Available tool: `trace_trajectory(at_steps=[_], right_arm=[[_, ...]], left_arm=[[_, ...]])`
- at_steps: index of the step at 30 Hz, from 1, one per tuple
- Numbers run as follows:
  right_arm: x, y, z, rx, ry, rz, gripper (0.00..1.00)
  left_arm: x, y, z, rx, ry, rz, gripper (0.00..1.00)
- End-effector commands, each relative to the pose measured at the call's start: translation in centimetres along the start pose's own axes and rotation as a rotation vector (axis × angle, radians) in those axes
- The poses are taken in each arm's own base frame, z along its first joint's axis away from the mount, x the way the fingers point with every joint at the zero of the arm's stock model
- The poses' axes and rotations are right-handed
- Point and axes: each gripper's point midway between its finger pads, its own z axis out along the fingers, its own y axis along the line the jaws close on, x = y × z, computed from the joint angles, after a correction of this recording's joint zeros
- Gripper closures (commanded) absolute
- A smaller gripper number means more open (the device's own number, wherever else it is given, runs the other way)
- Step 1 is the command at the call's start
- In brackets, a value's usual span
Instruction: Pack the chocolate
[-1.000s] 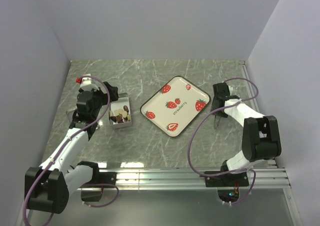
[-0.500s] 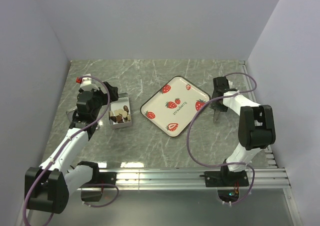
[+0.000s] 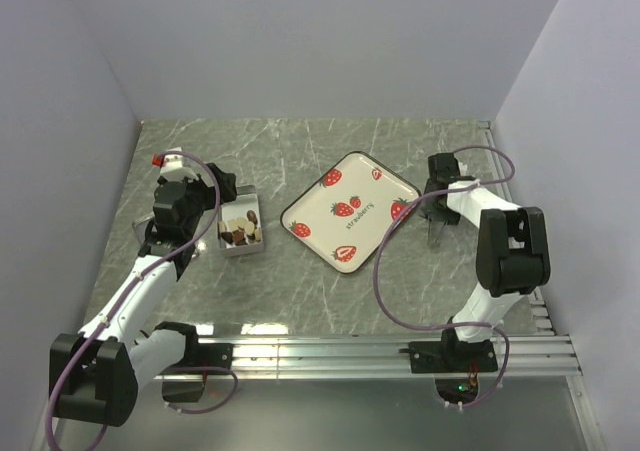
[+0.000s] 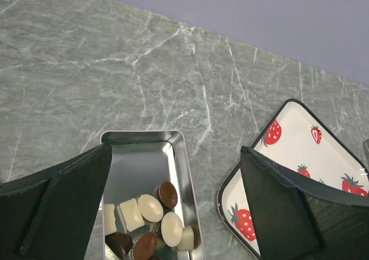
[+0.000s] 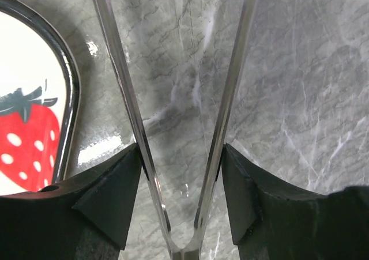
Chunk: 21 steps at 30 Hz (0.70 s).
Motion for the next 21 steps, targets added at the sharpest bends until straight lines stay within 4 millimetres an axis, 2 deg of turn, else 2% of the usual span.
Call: trace_trajectory(at_steps=[1, 15, 21], right_arm=[[-1.7, 0.2, -0.1, 0.005, -0.028, 0.01, 0.36], [-1.3, -0.1, 0.3, 0.027, -0.003, 0.007, 0.28], [-1.4, -0.2, -1.3, -0.005, -0.039, 0.018, 0.27]], left_arm=[[-2.5, -1.3, 0.1, 0.03, -0.055, 0.001, 0.01], [-2.5, -1.2, 0.3, 0.023, -0.053, -0.001, 0.01], [-2.4, -1.0, 0.5, 0.009, -0.048, 0.0, 0.01]])
